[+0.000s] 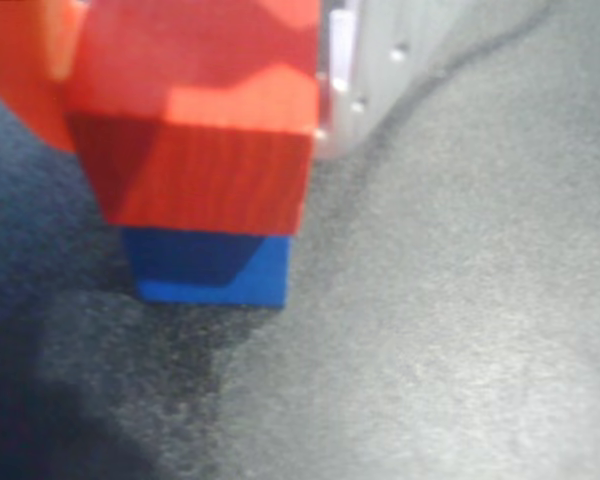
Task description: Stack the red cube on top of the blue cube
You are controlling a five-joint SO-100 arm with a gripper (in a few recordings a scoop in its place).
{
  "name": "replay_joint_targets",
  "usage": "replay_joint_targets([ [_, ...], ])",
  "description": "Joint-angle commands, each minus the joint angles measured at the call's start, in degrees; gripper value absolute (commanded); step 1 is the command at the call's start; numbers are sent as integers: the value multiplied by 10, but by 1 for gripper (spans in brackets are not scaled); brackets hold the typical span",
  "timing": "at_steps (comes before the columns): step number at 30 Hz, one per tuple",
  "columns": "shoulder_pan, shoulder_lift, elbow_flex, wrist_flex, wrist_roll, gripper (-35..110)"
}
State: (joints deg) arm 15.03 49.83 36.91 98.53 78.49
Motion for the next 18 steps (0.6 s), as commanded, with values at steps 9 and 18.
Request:
replay_joint_targets([
  [9,-8,-1,-9,47,10,0],
  [18,-9,-2,-8,47,18,0],
])
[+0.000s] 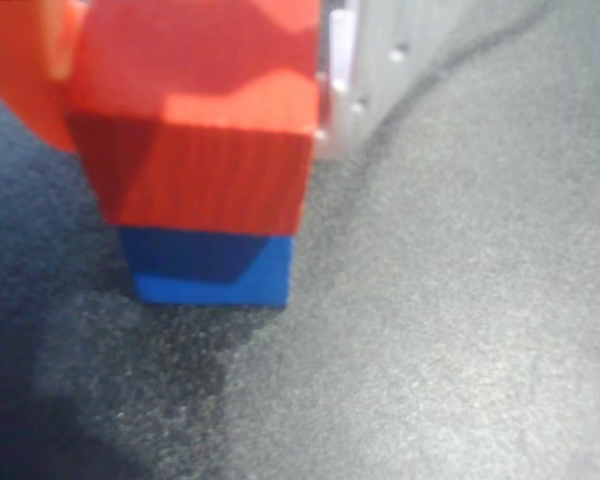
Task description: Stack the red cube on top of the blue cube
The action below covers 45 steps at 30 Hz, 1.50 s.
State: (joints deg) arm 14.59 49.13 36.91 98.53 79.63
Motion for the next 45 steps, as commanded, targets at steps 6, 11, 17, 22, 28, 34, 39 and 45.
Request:
replay_joint_targets([
  [6,-7,-3,-8,47,12,0],
  [11,-7,-10,-7,47,17,0],
  [17,-4,-14,-9,47,17,0],
  [22,-3,-17,-12,47,17,0],
  [28,0,-18,-12,47,18,0],
  [34,6,-12,-11,47,18,0],
  [39,11,-11,-8,47,18,0],
  [45,12,-6,-3,47,18,0],
])
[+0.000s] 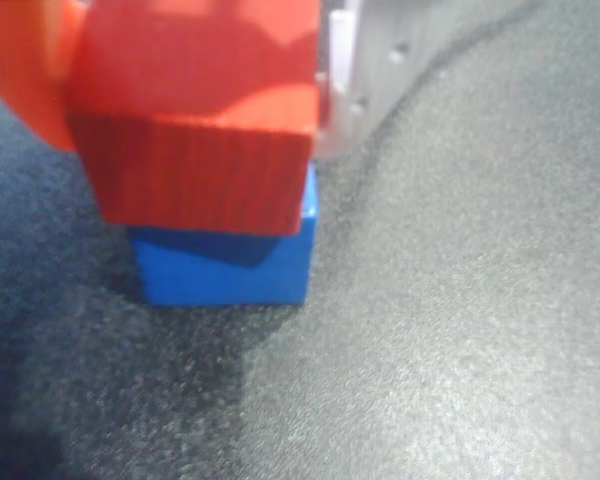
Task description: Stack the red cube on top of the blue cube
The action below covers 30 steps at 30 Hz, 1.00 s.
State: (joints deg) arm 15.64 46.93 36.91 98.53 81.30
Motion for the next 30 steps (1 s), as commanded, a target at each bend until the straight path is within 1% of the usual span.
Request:
replay_joint_targets([
  [1,2,16,-2,47,2,0],
  [5,0,16,-2,47,2,1],
  [6,-1,16,-2,47,2,4],
  [9,-3,16,-3,47,2,6],
  [10,-3,15,-4,47,2,7],
  [12,-4,14,-7,47,2,18],
  [19,-9,16,-9,47,7,21],
  [25,-11,22,-5,47,11,21],
  [27,-16,37,-1,47,12,21],
  [30,-25,83,4,47,13,25],
])
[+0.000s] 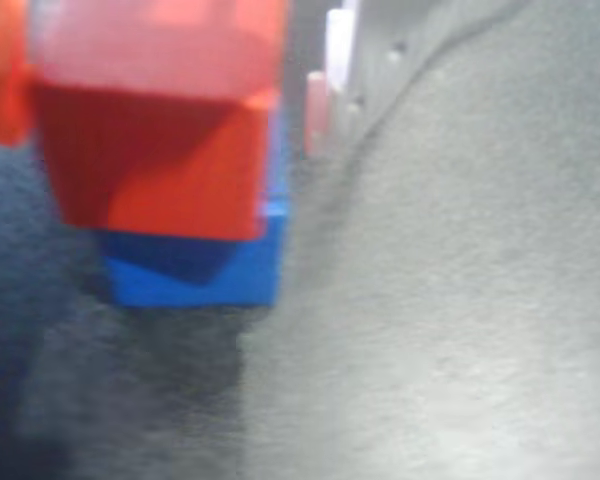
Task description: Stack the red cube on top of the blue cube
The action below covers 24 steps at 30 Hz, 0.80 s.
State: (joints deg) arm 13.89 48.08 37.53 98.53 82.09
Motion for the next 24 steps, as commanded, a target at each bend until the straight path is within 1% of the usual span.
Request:
replay_joint_targets([
  [1,-9,87,-2,47,4,26],
  [4,-11,129,-3,47,3,25],
  [7,-12,163,4,47,-3,19],
  [8,-12,171,10,47,-3,15],
  [10,-12,185,24,47,-5,0],
  [17,-47,244,150,45,46,0],
  [19,-71,292,249,-9,67,0],
  [20,-83,335,328,-65,82,0],
  [24,-119,510,673,-343,120,0],
])
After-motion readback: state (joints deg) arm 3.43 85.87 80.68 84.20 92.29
